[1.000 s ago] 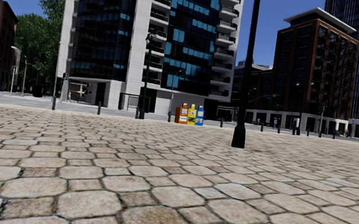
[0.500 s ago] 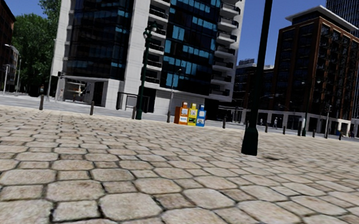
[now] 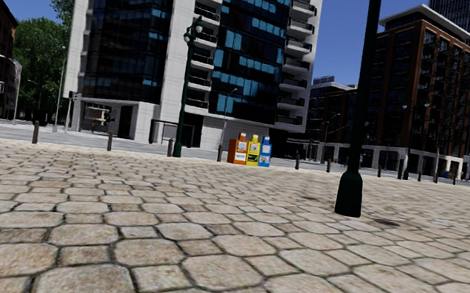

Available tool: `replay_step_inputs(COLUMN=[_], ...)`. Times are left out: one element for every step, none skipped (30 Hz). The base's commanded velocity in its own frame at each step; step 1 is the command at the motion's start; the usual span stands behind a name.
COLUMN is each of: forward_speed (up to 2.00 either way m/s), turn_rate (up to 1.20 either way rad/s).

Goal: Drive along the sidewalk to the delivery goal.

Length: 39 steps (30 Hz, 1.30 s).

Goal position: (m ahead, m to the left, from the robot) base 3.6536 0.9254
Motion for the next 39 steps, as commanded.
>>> replay_step_inputs(forward_speed=[2.0,2.0,2.0,2.0,2.0,2.0,2.0,2.0,2.0,2.0,2.0,2.0,2.0,2.0,2.0,2.0,2.0,2.0,2.0,2.0,2.0,2.0,2.0,2.0,2.0,2.0,2.0,2.0,2.0,2.0,2.0,2.0,2.0,2.0,2.0,2.0,2.0,2.0,2.0], turn_rate=[0.0,0.0,0.0,0.0,0.0,0.0,0.01,0.11,0.11,0.16,0.23,0.32,0.32,0.43,0.47,0.49,0.49,0.49,0.5,0.51,0.51,0.51,0.51,0.52,0.52,0.52,0.52,0.52,0.52,0.52,0.52,0.52,0.52,0.52,0.52,0.52,0.52,0.52,0.52])
